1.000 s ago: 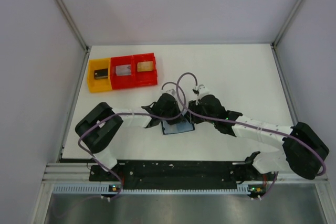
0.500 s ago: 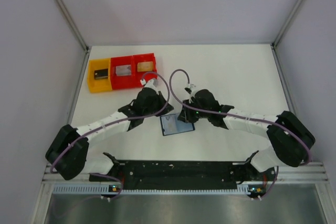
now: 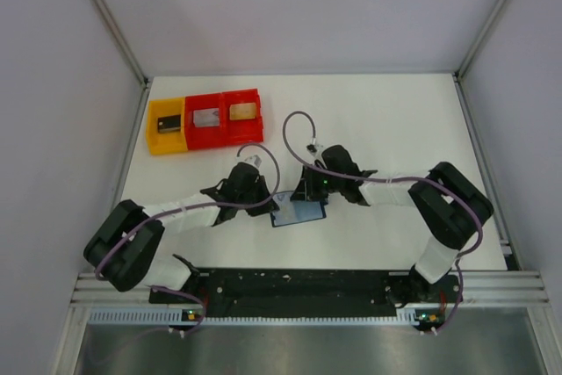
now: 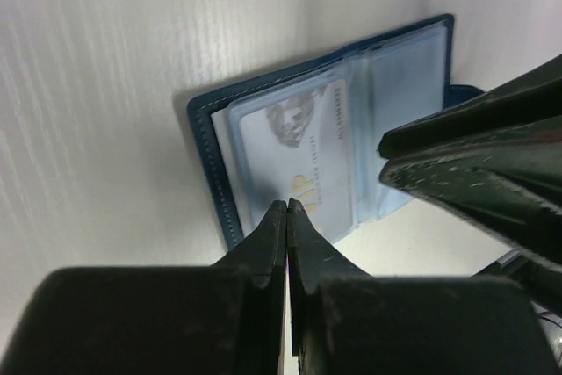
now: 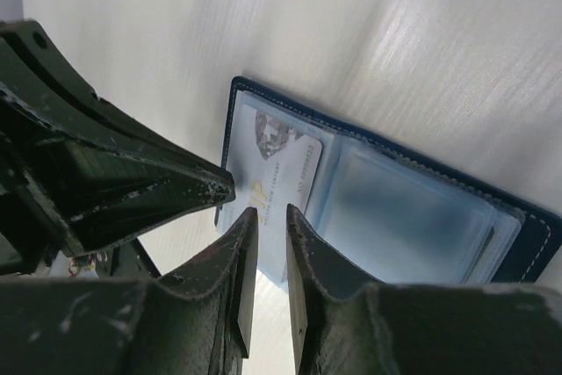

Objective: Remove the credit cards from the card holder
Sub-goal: Remove the credit card from the card holder.

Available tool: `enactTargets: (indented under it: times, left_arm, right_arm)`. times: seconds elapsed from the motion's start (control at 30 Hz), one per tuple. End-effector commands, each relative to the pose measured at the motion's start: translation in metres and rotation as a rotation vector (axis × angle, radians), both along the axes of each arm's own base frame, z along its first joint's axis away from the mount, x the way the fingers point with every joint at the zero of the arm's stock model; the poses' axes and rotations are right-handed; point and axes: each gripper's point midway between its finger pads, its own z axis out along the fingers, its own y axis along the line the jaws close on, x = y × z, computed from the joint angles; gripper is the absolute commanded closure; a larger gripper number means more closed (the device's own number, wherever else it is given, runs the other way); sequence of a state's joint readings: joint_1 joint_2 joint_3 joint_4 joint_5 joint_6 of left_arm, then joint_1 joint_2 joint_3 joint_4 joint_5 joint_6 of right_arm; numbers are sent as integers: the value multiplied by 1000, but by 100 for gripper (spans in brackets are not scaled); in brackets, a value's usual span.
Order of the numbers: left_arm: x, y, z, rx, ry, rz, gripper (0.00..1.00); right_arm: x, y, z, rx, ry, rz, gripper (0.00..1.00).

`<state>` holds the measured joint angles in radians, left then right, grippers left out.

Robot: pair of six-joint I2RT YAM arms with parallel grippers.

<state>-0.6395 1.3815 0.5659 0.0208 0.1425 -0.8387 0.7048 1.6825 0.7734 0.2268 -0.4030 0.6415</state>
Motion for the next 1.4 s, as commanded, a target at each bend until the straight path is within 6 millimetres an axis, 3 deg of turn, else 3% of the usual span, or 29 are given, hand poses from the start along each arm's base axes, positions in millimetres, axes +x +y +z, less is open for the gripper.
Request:
enactTargets:
  times: [0.0, 0.3, 0.47, 0.7, 1.03, 1.2, 1.37]
  left_arm:
    - [-7, 6, -18, 13, 27, 2, 100]
    - [-25, 18, -47, 58, 113, 22, 100]
    - [-31, 21, -55, 63, 138, 30, 100]
    - [-34, 25, -57, 76, 152, 38, 100]
    - [-39, 29, -65, 101, 185, 50, 100]
    - [-37, 26, -59, 77, 169, 42, 100]
    - [-25, 12, -28, -6, 87, 25, 100]
  right_arm:
    - [8, 6, 2, 105, 31, -22, 81]
    - [0, -3, -23, 88, 107, -42, 82]
    - [-5, -1, -24, 108, 119, -13, 83]
    - [-6, 4, -17, 177, 118, 11, 100]
    - [-3, -18, -20, 242, 159, 22, 100]
    - [-4, -19, -24, 248, 179, 31, 100]
    - [-3, -19, -25, 250, 184, 30, 100]
